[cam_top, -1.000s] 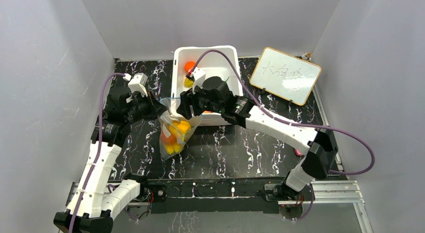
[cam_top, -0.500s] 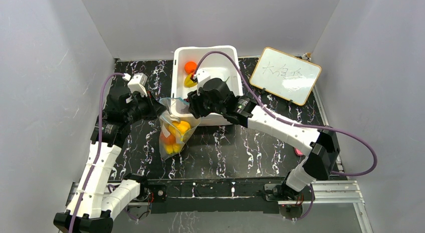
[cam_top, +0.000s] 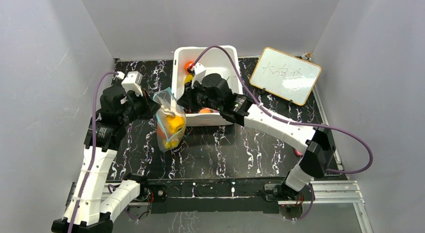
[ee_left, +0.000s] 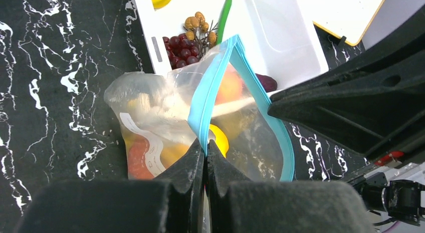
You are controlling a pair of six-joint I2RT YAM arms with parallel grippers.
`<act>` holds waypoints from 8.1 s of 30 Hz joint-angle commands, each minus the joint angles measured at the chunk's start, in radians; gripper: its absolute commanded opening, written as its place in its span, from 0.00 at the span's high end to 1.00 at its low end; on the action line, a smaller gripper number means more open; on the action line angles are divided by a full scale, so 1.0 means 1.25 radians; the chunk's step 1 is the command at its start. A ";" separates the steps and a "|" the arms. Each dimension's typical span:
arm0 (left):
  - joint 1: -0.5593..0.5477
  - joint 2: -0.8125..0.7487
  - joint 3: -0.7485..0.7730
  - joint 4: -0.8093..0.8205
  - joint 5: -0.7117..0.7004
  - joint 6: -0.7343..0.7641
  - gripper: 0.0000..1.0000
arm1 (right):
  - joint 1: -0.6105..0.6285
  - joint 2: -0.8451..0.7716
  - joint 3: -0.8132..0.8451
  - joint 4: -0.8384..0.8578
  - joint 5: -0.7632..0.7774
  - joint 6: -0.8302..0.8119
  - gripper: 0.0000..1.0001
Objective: Place the food in the zip-top bag and seal the zipper
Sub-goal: Adjust the zipper food storage bag at the center of the board, then pick up the fake fruit from the bin, then place the fake fruit in the zipper food storage bag.
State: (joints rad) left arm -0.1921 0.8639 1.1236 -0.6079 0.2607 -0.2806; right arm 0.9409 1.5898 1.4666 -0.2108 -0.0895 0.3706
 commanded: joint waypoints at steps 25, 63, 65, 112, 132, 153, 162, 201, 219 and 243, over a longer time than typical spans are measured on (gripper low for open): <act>-0.003 -0.010 -0.054 0.004 -0.030 0.056 1.00 | -0.098 0.074 0.055 0.027 0.082 0.038 0.48; -0.003 -0.014 -0.030 0.019 -0.047 0.049 1.00 | -0.229 0.618 0.468 -0.183 0.219 -0.258 0.12; -0.003 -0.012 -0.028 0.019 -0.050 0.049 1.00 | -0.234 0.625 0.466 -0.184 0.200 -0.246 0.18; -0.003 0.032 0.012 0.047 0.024 -0.021 1.00 | -0.263 0.139 0.134 0.097 0.212 -0.235 0.89; -0.003 0.040 -0.008 0.085 0.066 -0.088 1.00 | -0.159 -0.186 -0.084 0.236 -0.026 -0.228 0.93; -0.003 0.003 -0.032 0.121 0.128 -0.186 1.00 | 0.035 -0.181 -0.256 0.547 -0.027 -0.464 0.97; -0.003 0.014 -0.034 0.138 0.156 -0.205 1.00 | 0.056 -0.182 -0.348 0.635 -0.009 -0.575 0.97; -0.003 0.018 -0.071 0.181 0.204 -0.274 1.00 | 0.060 -0.059 -0.379 1.006 0.088 -0.847 1.00; -0.003 0.008 -0.073 0.232 0.230 -0.351 1.00 | 0.106 -0.107 -0.531 1.075 0.142 -0.766 0.98; -0.003 0.002 -0.066 0.214 0.236 -0.392 1.00 | 0.106 -0.064 -0.402 1.171 0.161 -1.013 1.00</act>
State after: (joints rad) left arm -0.1921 0.8883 1.0122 -0.3775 0.5144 -0.7364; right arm 1.0714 1.4384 0.9428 1.1038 0.0952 -0.8249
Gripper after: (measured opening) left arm 0.007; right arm 0.215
